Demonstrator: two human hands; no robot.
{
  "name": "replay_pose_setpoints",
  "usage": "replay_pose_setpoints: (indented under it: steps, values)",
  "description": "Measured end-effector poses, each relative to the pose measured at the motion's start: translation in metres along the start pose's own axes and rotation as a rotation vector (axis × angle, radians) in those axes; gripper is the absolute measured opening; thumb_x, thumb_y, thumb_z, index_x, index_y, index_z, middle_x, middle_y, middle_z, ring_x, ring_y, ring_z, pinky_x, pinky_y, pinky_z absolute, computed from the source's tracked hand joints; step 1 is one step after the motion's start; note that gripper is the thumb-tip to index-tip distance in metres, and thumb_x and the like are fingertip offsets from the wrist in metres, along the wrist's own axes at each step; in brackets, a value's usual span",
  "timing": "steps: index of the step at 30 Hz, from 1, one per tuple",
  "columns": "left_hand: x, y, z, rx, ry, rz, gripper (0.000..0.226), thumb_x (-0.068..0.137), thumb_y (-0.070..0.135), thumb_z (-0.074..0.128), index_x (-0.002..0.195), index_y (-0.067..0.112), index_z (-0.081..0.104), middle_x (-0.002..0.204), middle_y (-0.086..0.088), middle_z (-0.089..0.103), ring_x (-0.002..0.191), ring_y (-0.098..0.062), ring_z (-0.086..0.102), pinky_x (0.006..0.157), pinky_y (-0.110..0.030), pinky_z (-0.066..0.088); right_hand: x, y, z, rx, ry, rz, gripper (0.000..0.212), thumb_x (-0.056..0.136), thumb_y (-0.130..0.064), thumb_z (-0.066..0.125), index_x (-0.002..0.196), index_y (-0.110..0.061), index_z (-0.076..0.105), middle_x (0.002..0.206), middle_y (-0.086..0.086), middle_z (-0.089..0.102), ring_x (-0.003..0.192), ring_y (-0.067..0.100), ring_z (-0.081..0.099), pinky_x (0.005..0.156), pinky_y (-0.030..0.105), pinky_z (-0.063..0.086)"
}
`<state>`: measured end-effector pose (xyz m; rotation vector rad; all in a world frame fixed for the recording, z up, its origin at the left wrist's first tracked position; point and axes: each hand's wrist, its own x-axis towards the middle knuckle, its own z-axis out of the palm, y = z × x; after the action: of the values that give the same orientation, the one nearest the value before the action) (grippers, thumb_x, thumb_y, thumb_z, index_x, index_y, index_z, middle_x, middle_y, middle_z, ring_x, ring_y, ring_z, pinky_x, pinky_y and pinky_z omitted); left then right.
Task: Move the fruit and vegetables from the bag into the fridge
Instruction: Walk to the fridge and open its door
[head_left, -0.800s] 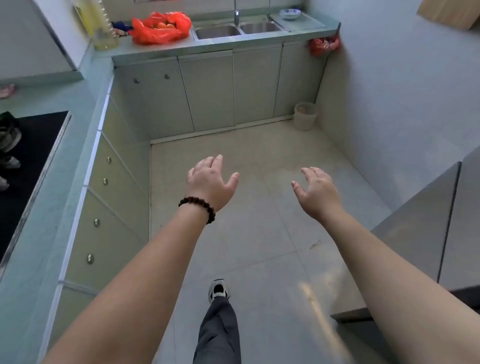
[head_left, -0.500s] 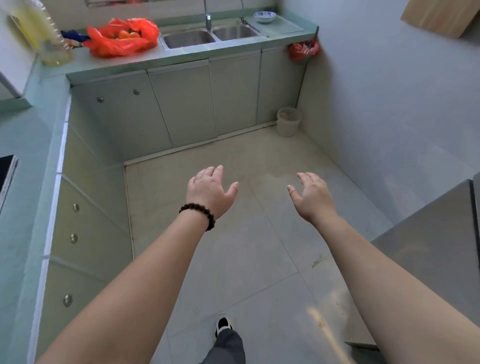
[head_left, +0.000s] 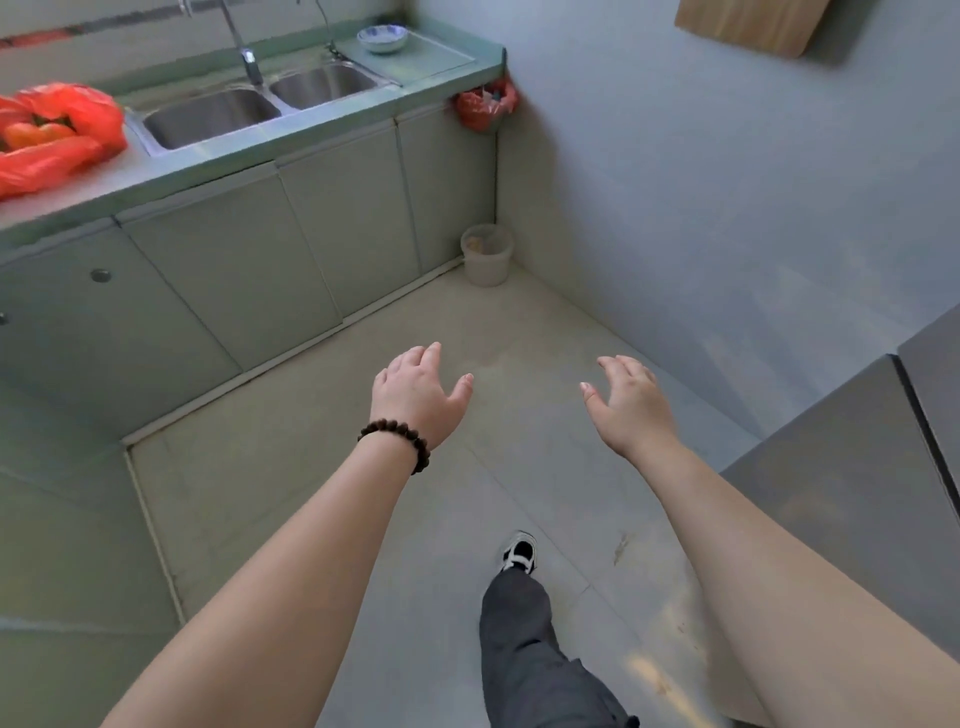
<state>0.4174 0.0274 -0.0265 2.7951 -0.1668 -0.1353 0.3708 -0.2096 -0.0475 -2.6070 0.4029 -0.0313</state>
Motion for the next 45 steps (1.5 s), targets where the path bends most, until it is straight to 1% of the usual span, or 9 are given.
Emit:
replay_pose_setpoints:
  steps: [7, 15, 21, 30, 34, 37, 40, 43, 45]
  values:
    - [0.159, 0.071, 0.009, 0.041, 0.007, 0.175, 0.066, 0.092, 0.052, 0.039, 0.146, 0.015, 0.028, 0.150, -0.003, 0.034, 0.141, -0.020, 0.024, 0.115, -0.037, 0.018, 0.142, 0.033, -0.019, 0.009, 0.142, 0.068, 0.050, 0.092, -0.032, 0.051, 0.134, -0.006, 0.044, 0.142, 0.016, 0.041, 0.134, 0.030, 0.034, 0.109, 0.038, 0.029]
    - [0.336, 0.239, -0.001, 0.035, 0.008, 0.499, 0.063, 0.092, 0.050, 0.042, 0.144, 0.016, 0.032, 0.146, -0.003, 0.038, 0.139, -0.021, 0.027, 0.113, -0.036, 0.018, 0.281, 0.096, -0.110, -0.060, 0.320, 0.235, 0.050, 0.092, -0.033, 0.050, 0.133, -0.006, 0.046, 0.139, 0.016, 0.045, 0.133, 0.030, 0.034, 0.108, 0.038, 0.030]
    - [0.384, 0.363, 0.025, 0.020, -0.073, 0.799, 0.062, 0.092, 0.050, 0.040, 0.143, 0.015, 0.032, 0.142, -0.003, 0.042, 0.134, -0.022, 0.033, 0.110, -0.036, 0.022, 0.299, 0.154, -0.170, -0.125, 0.465, 0.407, 0.047, 0.090, -0.031, 0.053, 0.128, -0.004, 0.049, 0.133, 0.016, 0.050, 0.129, 0.031, 0.039, 0.105, 0.040, 0.034]
    - [0.401, 0.521, 0.057, -0.044, -0.230, 1.273, 0.066, 0.093, 0.052, 0.037, 0.147, 0.016, 0.025, 0.149, -0.003, 0.034, 0.140, -0.021, 0.023, 0.114, -0.036, 0.017, 0.276, 0.211, -0.235, -0.285, 0.673, 0.752, 0.049, 0.092, -0.032, 0.051, 0.131, -0.004, 0.047, 0.138, 0.017, 0.045, 0.133, 0.032, 0.037, 0.109, 0.041, 0.032]
    - [0.409, 0.573, 0.056, -0.071, -0.273, 1.479, 0.066, 0.093, 0.053, 0.035, 0.148, 0.017, 0.023, 0.151, -0.003, 0.032, 0.141, -0.021, 0.022, 0.115, -0.036, 0.015, 0.276, 0.216, -0.265, -0.490, 0.759, 0.830, 0.043, 0.088, -0.027, 0.057, 0.124, -0.005, 0.054, 0.133, 0.018, 0.050, 0.131, 0.035, 0.040, 0.107, 0.048, 0.035]
    - [0.418, 0.607, 0.049, -0.101, -0.286, 1.616, 0.066, 0.093, 0.053, 0.033, 0.148, 0.018, 0.022, 0.152, -0.003, 0.031, 0.142, -0.021, 0.022, 0.116, -0.036, 0.015, 0.274, 0.218, -0.302, -0.808, 0.736, 0.889, 0.038, 0.081, -0.022, 0.064, 0.116, -0.008, 0.061, 0.134, 0.015, 0.052, 0.134, 0.033, 0.038, 0.110, 0.054, 0.029]
    - [0.422, 0.633, 0.040, -0.138, -0.302, 1.716, 0.066, 0.093, 0.053, 0.033, 0.148, 0.018, 0.022, 0.151, -0.002, 0.031, 0.142, -0.020, 0.021, 0.116, -0.035, 0.014, 0.268, 0.213, -0.347, -1.134, 0.571, 1.024, 0.036, 0.083, -0.019, 0.058, 0.117, -0.009, 0.060, 0.140, 0.012, 0.047, 0.139, 0.031, 0.030, 0.112, 0.060, 0.015]
    - [0.424, 0.646, 0.035, -0.173, -0.312, 1.786, 0.065, 0.094, 0.053, 0.033, 0.148, 0.019, 0.022, 0.151, -0.001, 0.032, 0.141, -0.019, 0.022, 0.116, -0.035, 0.014, 0.262, 0.203, -0.375, -1.281, 0.296, 1.214, 0.043, 0.094, -0.022, 0.040, 0.134, -0.010, 0.046, 0.149, 0.011, 0.034, 0.144, 0.031, 0.013, 0.111, 0.067, 0.001]
    - [0.422, 0.651, 0.033, -0.186, -0.330, 1.812, 0.065, 0.094, 0.053, 0.032, 0.148, 0.019, 0.021, 0.151, -0.001, 0.031, 0.142, -0.019, 0.022, 0.116, -0.034, 0.014, 0.260, 0.199, -0.385, -1.306, 0.138, 1.275, 0.046, 0.097, -0.022, 0.027, 0.142, -0.010, 0.032, 0.153, 0.012, 0.024, 0.145, 0.031, 0.002, 0.108, 0.067, -0.007]
